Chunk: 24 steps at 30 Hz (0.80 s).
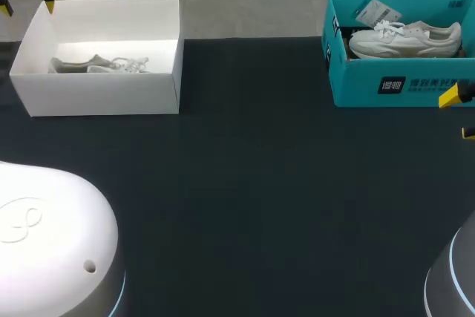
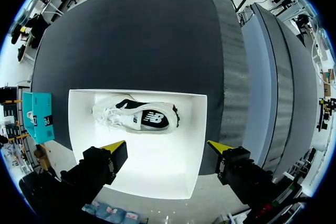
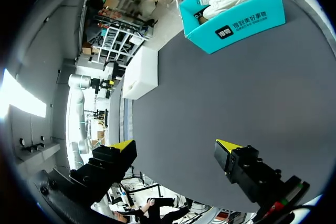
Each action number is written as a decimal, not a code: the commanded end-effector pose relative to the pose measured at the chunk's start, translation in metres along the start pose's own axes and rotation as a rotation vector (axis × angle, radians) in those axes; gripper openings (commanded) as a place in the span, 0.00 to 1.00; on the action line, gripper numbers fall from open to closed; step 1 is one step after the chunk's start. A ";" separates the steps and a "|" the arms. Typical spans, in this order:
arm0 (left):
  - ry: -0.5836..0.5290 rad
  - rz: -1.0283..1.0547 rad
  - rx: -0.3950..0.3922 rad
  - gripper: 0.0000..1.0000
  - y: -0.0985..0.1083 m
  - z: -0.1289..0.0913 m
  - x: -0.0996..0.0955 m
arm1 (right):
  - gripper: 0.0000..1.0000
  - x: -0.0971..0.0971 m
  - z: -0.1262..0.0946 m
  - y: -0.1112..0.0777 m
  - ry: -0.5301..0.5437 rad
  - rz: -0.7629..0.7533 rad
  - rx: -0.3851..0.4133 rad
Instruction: Take the shoe out of the shoebox, open the shoe tongue, remove and reinsert the insole, then place the shoe into the shoebox
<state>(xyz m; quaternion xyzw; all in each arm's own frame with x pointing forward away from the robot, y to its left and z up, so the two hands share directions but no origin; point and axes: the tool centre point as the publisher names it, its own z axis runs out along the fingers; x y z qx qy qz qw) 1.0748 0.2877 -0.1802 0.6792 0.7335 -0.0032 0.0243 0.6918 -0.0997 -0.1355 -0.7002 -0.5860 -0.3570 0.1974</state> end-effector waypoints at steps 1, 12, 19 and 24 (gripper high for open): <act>0.003 -0.001 -0.004 1.00 -0.002 0.000 0.000 | 1.00 0.007 0.013 0.037 -0.057 -0.031 -0.005; 0.003 -0.001 -0.004 1.00 -0.002 0.000 0.000 | 1.00 -0.019 0.018 0.142 -0.193 -0.111 -0.118; 0.003 -0.001 -0.004 1.00 -0.002 0.000 0.000 | 1.00 -0.028 0.003 0.193 -0.308 -0.094 -0.105; 0.003 -0.001 -0.004 1.00 -0.002 0.000 0.000 | 1.00 -0.045 -0.005 0.222 -0.388 -0.046 -0.105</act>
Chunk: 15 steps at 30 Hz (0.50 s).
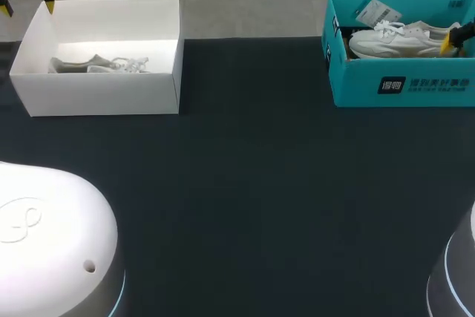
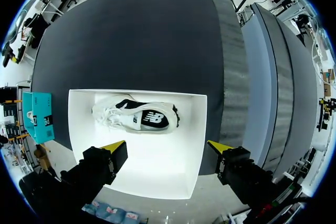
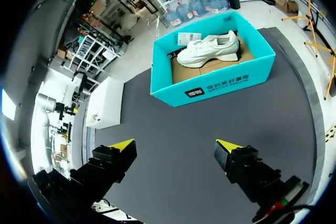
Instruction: Take the shoe out of the shoebox, open the shoe tongue, remove and reinsert the insole, then place the shoe into the shoebox
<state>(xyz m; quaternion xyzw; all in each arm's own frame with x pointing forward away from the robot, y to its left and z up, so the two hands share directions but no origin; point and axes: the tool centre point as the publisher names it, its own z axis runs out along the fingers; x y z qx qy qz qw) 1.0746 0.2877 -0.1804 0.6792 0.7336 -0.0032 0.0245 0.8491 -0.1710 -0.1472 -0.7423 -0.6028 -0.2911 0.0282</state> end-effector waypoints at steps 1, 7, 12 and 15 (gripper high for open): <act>0.003 -0.001 -0.004 1.00 -0.002 0.000 0.000 | 1.00 -0.005 0.003 0.061 -0.079 0.017 0.055; 0.003 -0.001 -0.004 1.00 -0.002 0.000 0.000 | 1.00 -0.025 0.002 0.089 -0.153 0.074 0.015; 0.003 -0.001 -0.004 1.00 -0.002 0.000 0.000 | 1.00 -0.026 -0.001 0.095 -0.153 0.096 -0.013; 0.003 -0.001 -0.004 1.00 -0.002 0.000 0.000 | 1.00 -0.026 -0.001 0.095 -0.153 0.096 -0.013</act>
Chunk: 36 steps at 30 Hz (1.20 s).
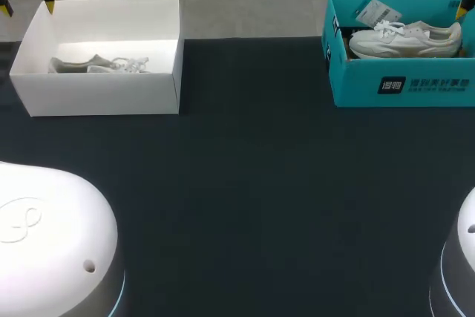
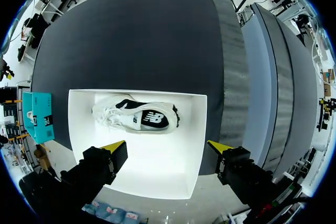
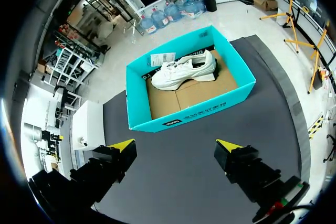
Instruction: Take the shoe out of the shoebox, open the shoe tongue, remove and reinsert the insole, then place the shoe into the shoebox
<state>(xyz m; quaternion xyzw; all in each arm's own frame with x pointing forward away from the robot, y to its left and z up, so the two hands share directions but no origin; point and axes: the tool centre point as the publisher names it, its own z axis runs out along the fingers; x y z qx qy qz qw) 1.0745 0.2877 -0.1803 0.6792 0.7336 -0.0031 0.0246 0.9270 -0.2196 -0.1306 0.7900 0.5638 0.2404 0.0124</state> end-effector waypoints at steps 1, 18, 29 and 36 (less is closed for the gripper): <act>0.003 -0.001 -0.003 1.00 -0.002 0.000 0.000 | 1.00 0.001 0.000 0.005 -0.004 0.001 0.011; 0.003 -0.001 -0.003 1.00 -0.002 0.000 0.000 | 1.00 -0.005 0.013 0.033 -0.066 -0.010 -0.037; 0.003 -0.001 -0.003 1.00 -0.002 0.000 0.000 | 1.00 -0.028 0.046 0.111 -0.204 -0.027 -0.099; 0.003 -0.001 -0.003 1.00 -0.002 0.000 0.000 | 1.00 -0.050 0.062 0.141 -0.248 -0.027 -0.040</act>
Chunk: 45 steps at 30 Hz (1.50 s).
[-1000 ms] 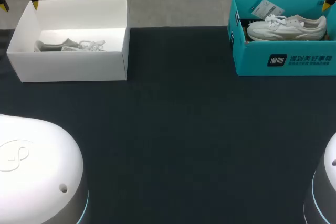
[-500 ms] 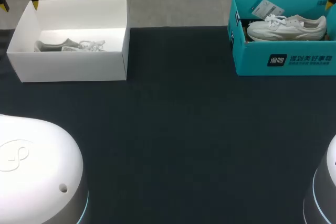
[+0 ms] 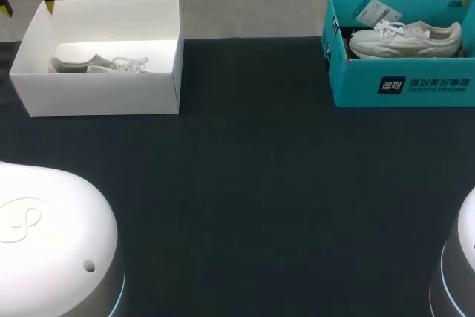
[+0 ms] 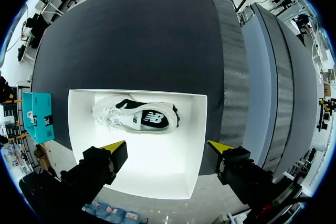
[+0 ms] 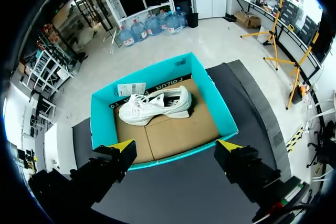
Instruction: Take the shoe out of the shoebox, open the shoe tongue, remove and reinsert the insole, then place the shoe into the shoebox
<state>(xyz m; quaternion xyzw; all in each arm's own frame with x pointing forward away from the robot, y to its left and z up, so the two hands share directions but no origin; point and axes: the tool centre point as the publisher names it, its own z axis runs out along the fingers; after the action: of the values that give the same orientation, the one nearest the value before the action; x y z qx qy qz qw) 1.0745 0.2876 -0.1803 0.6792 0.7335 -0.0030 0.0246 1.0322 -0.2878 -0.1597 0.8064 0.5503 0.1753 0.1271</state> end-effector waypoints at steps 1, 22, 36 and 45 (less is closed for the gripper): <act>0.003 -0.001 -0.003 1.00 -0.002 0.000 0.000 | 1.00 -0.003 0.020 0.032 0.002 -0.019 0.094; 0.003 -0.001 -0.003 1.00 -0.002 0.000 0.000 | 1.00 -0.014 0.058 0.051 -0.059 -0.114 0.352; 0.003 -0.001 -0.003 1.00 -0.002 0.000 0.000 | 1.00 -0.008 0.072 0.053 -0.048 -0.111 0.354; 0.003 -0.001 -0.003 1.00 -0.002 0.000 0.000 | 1.00 -0.006 0.128 0.058 -0.061 -0.107 0.339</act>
<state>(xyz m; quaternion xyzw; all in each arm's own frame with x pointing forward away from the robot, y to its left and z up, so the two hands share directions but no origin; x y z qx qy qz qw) 1.0744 0.2875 -0.1803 0.6792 0.7335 -0.0029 0.0246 1.1175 -0.3113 -0.2343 0.7895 0.6114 0.0469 0.0262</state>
